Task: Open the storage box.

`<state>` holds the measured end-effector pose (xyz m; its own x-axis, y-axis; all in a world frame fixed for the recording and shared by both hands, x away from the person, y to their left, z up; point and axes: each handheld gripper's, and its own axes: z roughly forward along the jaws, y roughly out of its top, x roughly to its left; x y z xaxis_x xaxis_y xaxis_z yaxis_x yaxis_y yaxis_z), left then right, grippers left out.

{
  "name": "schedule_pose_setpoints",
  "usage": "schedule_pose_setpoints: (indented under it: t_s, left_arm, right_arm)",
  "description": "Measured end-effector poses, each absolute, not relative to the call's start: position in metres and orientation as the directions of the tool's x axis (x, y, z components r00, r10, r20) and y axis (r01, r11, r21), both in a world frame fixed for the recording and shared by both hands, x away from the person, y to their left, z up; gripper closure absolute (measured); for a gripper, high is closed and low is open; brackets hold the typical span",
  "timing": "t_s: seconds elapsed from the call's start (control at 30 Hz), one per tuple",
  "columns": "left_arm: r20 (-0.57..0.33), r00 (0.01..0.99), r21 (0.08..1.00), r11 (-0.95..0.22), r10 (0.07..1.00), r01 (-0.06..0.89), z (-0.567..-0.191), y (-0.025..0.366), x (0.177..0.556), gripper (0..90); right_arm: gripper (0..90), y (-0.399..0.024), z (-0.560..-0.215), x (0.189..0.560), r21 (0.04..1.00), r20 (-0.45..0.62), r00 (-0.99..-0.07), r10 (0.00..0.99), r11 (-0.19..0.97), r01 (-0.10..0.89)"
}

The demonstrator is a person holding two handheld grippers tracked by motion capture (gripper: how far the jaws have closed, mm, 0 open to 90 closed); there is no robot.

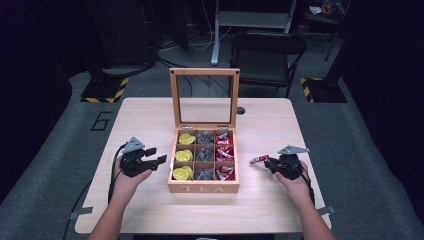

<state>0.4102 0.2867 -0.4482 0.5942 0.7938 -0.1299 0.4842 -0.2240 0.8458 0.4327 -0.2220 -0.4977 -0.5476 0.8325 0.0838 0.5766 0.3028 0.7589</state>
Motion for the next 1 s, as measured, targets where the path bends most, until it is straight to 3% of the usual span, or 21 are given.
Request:
schedule_pose_setpoints:
  t_s: [0.63, 1.0]
  left_arm:
    - [-0.124, 0.594, 0.848, -0.226, 0.795, 0.480, -0.448, 0.287, 0.410, 42.5]
    - [-0.123, 0.598, 0.843, -0.235, 0.792, 0.484, -0.448, 0.288, 0.410, 42.5]
  right_arm:
    - [66.8, -0.228, -0.508, 0.442, 0.732, 0.116, -0.490, 0.864, 0.259, 0.630]
    - [59.9, -0.228, -0.511, 0.442, 0.728, 0.117, -0.477, 0.871, 0.252, 0.638]
